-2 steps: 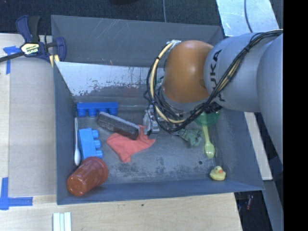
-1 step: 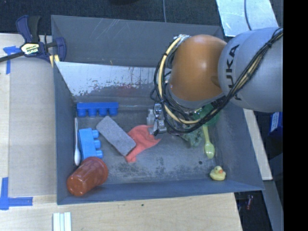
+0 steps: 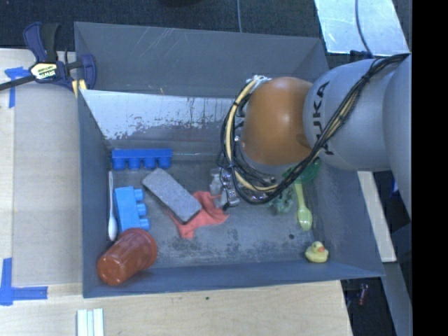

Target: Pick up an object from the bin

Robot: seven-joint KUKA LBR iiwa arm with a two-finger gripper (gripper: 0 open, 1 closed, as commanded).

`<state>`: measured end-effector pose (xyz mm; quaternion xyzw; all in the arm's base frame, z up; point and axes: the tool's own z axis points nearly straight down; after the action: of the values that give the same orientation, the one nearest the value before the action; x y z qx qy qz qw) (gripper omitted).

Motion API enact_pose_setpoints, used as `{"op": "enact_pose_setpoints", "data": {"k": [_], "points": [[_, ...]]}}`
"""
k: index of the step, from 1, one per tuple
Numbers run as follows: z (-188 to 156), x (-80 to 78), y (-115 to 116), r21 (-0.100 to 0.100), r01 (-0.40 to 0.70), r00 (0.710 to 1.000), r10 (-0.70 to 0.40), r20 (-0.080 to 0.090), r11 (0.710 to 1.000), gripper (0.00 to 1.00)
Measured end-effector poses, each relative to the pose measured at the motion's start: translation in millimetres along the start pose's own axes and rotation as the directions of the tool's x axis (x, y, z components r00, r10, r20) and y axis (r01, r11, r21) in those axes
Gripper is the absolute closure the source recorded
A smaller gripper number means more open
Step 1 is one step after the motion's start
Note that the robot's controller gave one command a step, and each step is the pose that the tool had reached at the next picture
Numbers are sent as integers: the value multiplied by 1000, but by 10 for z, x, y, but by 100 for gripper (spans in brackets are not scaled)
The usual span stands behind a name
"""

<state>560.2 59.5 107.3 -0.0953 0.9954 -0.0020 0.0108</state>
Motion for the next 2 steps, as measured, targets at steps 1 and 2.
{"op": "enact_pose_setpoints", "data": {"k": [1, 2], "points": [[-271, 29, 44, -1, 12, 1000, -12, -11, 1000, 100], [-823, -14, -212, 3, 84, 996, -84, -1, 996, 100]]}}
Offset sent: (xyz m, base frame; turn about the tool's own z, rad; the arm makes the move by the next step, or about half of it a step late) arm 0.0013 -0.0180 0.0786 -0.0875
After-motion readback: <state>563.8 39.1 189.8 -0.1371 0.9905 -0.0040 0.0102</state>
